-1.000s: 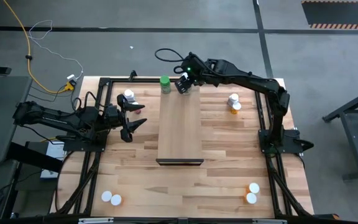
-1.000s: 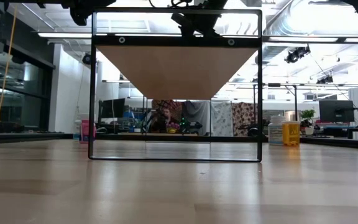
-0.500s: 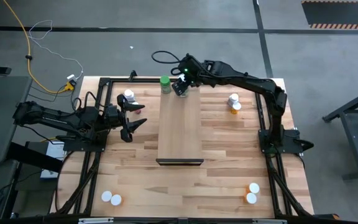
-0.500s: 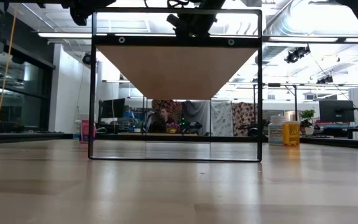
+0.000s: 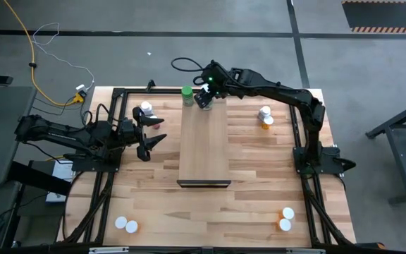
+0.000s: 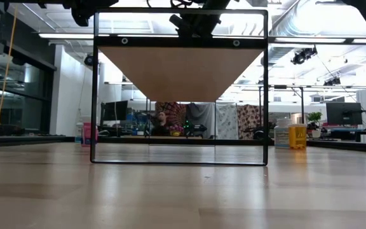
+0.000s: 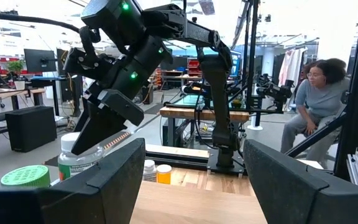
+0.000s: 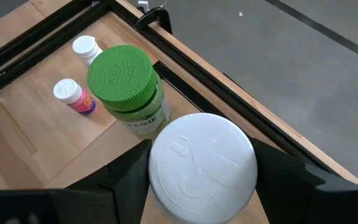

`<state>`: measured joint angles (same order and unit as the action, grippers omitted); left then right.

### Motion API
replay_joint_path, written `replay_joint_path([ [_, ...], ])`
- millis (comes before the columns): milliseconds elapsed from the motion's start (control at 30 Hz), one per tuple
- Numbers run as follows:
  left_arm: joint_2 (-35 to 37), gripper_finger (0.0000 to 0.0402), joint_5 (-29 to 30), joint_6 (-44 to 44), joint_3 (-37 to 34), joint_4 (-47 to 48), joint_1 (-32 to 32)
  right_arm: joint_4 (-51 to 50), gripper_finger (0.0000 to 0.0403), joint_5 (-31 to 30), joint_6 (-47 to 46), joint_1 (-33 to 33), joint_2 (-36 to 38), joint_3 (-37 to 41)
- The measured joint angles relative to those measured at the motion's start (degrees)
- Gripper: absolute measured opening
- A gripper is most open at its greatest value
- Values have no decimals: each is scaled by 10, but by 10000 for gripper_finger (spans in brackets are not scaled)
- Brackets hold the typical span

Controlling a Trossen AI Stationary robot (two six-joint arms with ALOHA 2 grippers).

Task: Pick and place medicine bottles onto shelf by color
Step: Put the pill bottle on the shelf, then put the orange pill bottle on the shelf

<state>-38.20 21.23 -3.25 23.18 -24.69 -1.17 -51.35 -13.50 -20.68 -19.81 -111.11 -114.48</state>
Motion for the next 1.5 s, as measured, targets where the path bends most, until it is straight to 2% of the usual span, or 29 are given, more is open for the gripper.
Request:
replay_joint_path([
  [667, 0, 262, 0, 0, 0, 0, 0, 0, 245, 1, 26, -1, 0, 1],
  [800, 0, 262, 0, 0, 0, 0, 0, -2, 275, -9, 28, -1, 0, 1],
  [967, 0, 262, 0, 0, 0, 0, 0, -2, 339, -33, 48, -1, 0, 1],
  [1133, 0, 262, 0, 0, 0, 0, 0, -15, 389, -19, 63, -1, 0, -23],
  [1300, 0, 262, 0, 0, 0, 0, 0, -93, 398, -45, 83, 5, 4, -84],
  [1500, 0, 262, 5, 0, 0, 1, 0, -203, 398, -154, 63, 39, 54, -68],
])
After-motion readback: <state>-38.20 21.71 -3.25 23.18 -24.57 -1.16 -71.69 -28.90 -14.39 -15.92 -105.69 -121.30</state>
